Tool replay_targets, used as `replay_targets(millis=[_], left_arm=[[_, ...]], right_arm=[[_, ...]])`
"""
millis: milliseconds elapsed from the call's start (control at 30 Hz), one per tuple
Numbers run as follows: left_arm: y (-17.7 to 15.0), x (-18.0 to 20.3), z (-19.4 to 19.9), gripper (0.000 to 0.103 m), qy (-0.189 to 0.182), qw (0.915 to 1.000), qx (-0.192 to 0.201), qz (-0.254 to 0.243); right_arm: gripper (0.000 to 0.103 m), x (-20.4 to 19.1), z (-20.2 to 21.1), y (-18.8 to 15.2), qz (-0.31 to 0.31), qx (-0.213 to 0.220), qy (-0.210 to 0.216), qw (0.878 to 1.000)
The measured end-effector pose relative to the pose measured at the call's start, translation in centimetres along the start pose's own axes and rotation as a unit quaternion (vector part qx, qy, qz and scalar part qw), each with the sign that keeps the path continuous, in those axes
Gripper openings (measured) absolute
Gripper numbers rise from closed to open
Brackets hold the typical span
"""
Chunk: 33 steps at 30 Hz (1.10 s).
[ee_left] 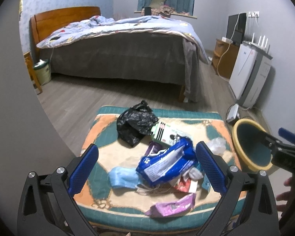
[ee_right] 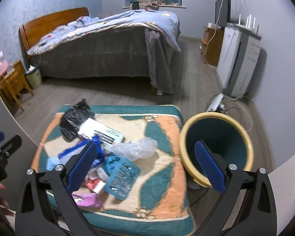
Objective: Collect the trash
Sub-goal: 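Grasp the blue wrapper with the left tool while the right tool grasps the clear plastic bag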
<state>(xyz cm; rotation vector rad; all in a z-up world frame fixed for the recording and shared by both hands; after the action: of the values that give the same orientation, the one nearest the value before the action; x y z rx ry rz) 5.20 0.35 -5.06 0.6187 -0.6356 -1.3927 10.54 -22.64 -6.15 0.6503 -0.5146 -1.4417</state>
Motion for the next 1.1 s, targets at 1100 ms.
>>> replay_targets(millis=[1100], left_arm=[[-4.3,5.0,-16.2,0.075,-0.061,0.9763,-0.147,-0.147]], right_arm=[[0.071,1.2,-17.7,-2.7,-0.063,-0.202,0.065,0.975]])
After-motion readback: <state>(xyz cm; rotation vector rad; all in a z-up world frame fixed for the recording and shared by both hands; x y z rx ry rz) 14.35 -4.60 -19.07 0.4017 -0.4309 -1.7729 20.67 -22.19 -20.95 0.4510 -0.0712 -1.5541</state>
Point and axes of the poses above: each gripper's, at about its wrist camera, not at the fingertips, and z roughly against the way its jaws point, x to its right, y to its top, the point moved 5 cm from there along -z, roughly the way its jaws point, and after that the axes turned 2 degrees about -x, right-handed, at the moved point
